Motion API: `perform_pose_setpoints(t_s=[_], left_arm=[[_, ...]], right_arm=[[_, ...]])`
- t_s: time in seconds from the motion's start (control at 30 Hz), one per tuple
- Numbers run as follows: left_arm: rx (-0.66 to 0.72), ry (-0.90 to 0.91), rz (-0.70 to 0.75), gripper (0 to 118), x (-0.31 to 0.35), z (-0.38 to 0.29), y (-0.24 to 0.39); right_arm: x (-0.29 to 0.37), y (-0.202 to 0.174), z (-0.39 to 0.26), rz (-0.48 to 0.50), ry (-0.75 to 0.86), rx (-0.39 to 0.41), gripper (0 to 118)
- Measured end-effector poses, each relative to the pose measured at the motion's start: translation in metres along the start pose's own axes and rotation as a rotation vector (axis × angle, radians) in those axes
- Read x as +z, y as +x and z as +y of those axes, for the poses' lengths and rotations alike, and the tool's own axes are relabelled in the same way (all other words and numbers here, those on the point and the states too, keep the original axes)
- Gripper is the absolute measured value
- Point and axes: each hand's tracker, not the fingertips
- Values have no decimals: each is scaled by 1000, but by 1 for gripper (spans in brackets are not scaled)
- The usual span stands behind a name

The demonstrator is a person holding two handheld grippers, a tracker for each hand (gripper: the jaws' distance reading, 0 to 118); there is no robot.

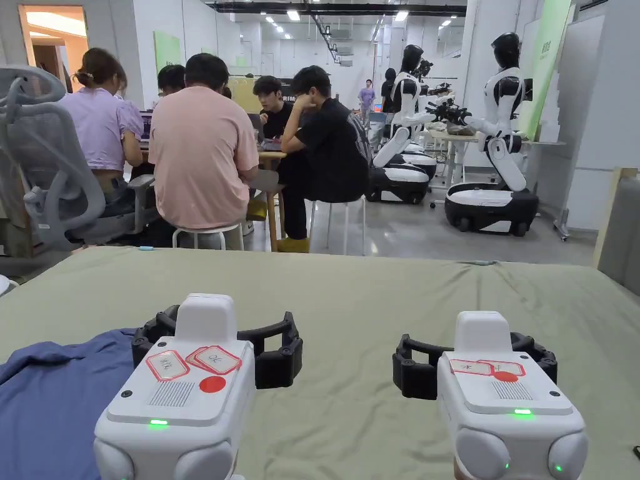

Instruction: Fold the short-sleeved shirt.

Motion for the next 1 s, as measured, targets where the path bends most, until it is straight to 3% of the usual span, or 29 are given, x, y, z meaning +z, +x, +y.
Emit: perform_pose_setpoints(t_s=[0.3, 0.7, 0.8, 1.0], left_arm=[[-9, -5, 16, 118, 1, 0, -1], [-14, -6, 20, 118, 2, -1, -1], [-16, -6, 28, 118, 2, -1, -1], [-46, -8, 30, 118, 2, -5, 1]], right_arm=[[3, 3, 0, -6, 18, -33, 118], [4, 0, -1, -4, 26, -20, 118], [4, 5, -3, 42, 44, -71, 118], [4, 4, -3, 17, 52, -49, 118]])
